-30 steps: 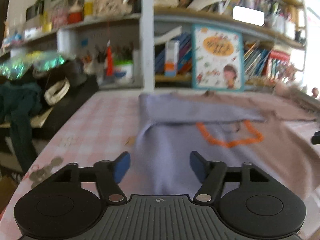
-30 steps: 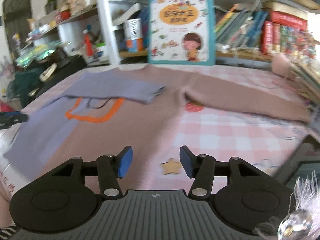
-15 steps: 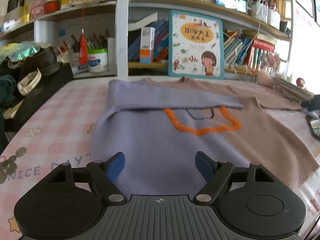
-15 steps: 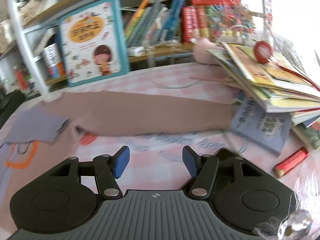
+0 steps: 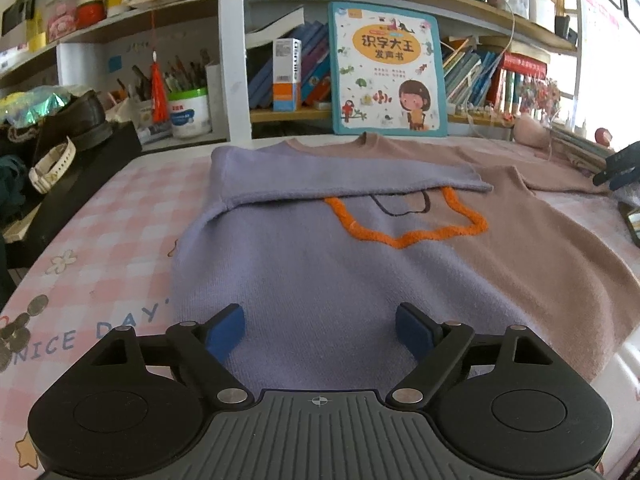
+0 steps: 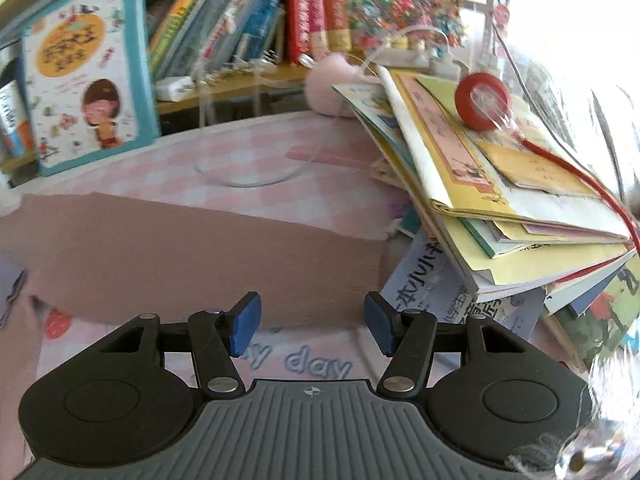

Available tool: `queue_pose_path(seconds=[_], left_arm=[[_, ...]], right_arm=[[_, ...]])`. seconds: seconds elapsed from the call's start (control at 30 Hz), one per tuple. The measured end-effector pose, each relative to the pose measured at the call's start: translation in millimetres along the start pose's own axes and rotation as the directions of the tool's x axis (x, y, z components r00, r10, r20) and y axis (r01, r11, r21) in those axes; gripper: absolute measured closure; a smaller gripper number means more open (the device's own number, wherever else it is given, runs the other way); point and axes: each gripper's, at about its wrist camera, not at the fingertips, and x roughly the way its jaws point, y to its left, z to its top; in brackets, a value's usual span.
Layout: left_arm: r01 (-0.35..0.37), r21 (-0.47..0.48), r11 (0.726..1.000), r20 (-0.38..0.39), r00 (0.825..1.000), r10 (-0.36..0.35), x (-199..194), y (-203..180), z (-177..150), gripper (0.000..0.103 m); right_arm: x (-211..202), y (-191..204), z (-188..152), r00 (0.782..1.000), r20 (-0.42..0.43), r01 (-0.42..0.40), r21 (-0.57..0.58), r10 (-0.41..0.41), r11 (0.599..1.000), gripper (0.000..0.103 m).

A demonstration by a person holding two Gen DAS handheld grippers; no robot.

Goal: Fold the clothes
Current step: 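Release the hem and grasp the pink sleeve cuff with the right tool, then lift the pink sleeve across the sweater front and open the right tool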

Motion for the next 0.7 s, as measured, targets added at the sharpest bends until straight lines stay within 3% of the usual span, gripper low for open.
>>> queue_pose_path(seconds=[0.23, 0.37, 0.53, 0.57, 0.63, 0.7], left_arm=[[-0.008, 0.006, 1.000, -0.002, 1.000, 0.008, 1, -2, 0, 0.016], [-0.006, 0.006, 1.000, -0.004, 1.000, 0.006, 2, -2, 1, 0.015], [-0.009, 0.008, 1.000, -0.002, 1.000, 0.009, 2, -3, 0, 0.015], [-0.009, 0.007, 1.000, -0.002, 1.000, 0.009, 2, -3, 0, 0.015], [-0.008, 0.006, 1.000, -0.002, 1.000, 0.008, 1, -3, 0, 0.015], [-0.006, 0.005, 1.000, -0.002, 1.000, 0.006, 1, -3, 0, 0.015]], right_arm=[[-7, -14, -2, 0.999, 0.023, 0.030, 0.073, -0.032, 0.997, 0.050], [-2, -16, -2, 1.000, 0.017, 0.003, 0.106, -0.005, 0.994, 0.052], [5, -4, 4, 1.000, 0.018, 0.012, 0.068, -0.013, 0.998, 0.062], [8, -2, 5, 1.000, 0.005, 0.015, 0.061, -0.016, 0.998, 0.068], [12, 1, 5, 1.000, -0.003, 0.024, 0.045, -0.023, 0.999, 0.068], [15, 2, 6, 0.999, 0.000, 0.039, 0.032, -0.039, 0.999, 0.085]])
